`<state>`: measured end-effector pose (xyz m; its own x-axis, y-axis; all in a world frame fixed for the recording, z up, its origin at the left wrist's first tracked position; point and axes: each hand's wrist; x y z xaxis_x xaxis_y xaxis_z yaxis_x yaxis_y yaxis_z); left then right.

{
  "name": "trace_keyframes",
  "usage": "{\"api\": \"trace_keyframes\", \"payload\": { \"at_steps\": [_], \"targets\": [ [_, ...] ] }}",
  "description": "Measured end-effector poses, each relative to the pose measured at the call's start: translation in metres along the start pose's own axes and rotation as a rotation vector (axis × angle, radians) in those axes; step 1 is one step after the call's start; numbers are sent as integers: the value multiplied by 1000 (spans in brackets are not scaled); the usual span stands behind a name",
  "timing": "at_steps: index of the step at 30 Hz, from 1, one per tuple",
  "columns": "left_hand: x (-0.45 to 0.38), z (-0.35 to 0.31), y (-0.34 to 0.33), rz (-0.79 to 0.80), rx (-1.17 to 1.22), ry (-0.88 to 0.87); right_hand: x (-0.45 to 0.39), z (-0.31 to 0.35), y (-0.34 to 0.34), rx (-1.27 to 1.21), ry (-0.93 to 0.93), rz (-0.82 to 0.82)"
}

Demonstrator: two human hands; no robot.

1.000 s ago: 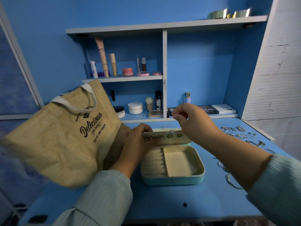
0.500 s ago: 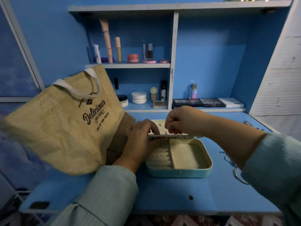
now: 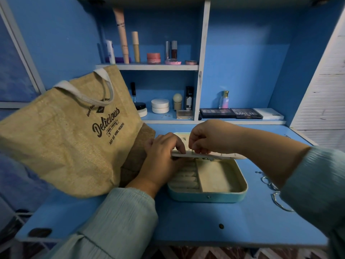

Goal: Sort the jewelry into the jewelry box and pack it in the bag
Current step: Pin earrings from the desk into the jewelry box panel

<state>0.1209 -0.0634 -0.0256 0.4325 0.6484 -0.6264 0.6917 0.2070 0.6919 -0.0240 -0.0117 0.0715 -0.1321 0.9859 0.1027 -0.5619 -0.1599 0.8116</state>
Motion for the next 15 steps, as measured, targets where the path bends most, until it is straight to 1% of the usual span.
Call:
{"api": "trace_keyframes", "payload": {
  "at_steps": [5, 9, 15],
  "targets": [
    [0, 0, 1, -24, 1, -28, -3, -1, -1, 29, 2, -6],
    [1, -1, 0, -55, -10, -40, -5, -1, -1, 80, 6, 14],
    [1, 1, -1, -60, -36, -36, -6, 3, -1, 144, 4, 48]
  ]
}}
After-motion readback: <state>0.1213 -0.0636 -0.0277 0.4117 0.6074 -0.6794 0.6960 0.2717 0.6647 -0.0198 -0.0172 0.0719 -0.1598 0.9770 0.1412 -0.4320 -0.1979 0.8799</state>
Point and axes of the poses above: each hand's wrist, its own x-axis away from the middle knuckle, its own y-axis out of the back of the hand, z = x × y, and after that the axes turned 12 degrees about -x, right-handed
